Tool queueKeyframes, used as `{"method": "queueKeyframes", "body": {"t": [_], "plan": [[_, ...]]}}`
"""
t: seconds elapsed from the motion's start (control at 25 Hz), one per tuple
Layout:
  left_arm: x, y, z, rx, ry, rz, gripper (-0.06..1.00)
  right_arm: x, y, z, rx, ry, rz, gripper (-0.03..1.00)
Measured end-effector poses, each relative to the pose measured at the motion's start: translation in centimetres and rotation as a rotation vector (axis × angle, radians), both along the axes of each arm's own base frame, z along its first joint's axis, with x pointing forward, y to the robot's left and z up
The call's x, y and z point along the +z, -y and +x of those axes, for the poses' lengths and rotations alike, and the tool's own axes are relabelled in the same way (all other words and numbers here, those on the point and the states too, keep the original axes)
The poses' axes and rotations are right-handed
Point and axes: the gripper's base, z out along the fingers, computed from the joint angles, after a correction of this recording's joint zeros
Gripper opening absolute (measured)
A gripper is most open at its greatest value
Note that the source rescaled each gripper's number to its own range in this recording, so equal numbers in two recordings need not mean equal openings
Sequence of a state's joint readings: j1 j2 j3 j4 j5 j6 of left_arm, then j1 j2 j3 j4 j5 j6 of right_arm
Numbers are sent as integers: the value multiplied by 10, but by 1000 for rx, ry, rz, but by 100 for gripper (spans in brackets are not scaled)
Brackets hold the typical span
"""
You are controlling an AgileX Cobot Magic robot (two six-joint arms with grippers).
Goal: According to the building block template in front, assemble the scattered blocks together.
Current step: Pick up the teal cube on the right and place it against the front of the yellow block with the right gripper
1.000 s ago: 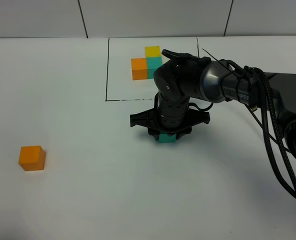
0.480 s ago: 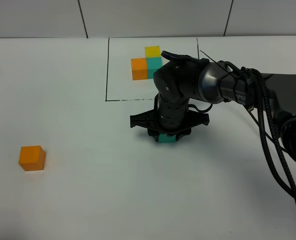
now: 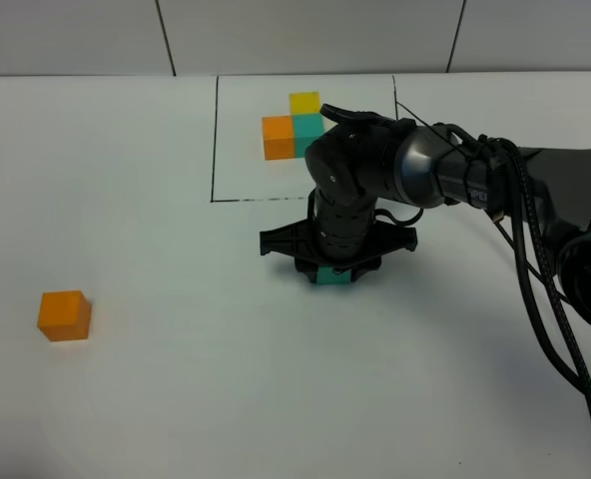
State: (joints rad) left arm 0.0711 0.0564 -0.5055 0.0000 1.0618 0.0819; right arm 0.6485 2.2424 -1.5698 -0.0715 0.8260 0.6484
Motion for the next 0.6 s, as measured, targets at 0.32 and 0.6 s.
{"method": "queueKeyframes", "body": {"t": [0.32,0.6], "plan": [[0,0,0,0,0,0,100,0,2,2,-10,3,4,6],[0,0,0,0,0,0,100,0,2,4,-8,22,12,6]]}}
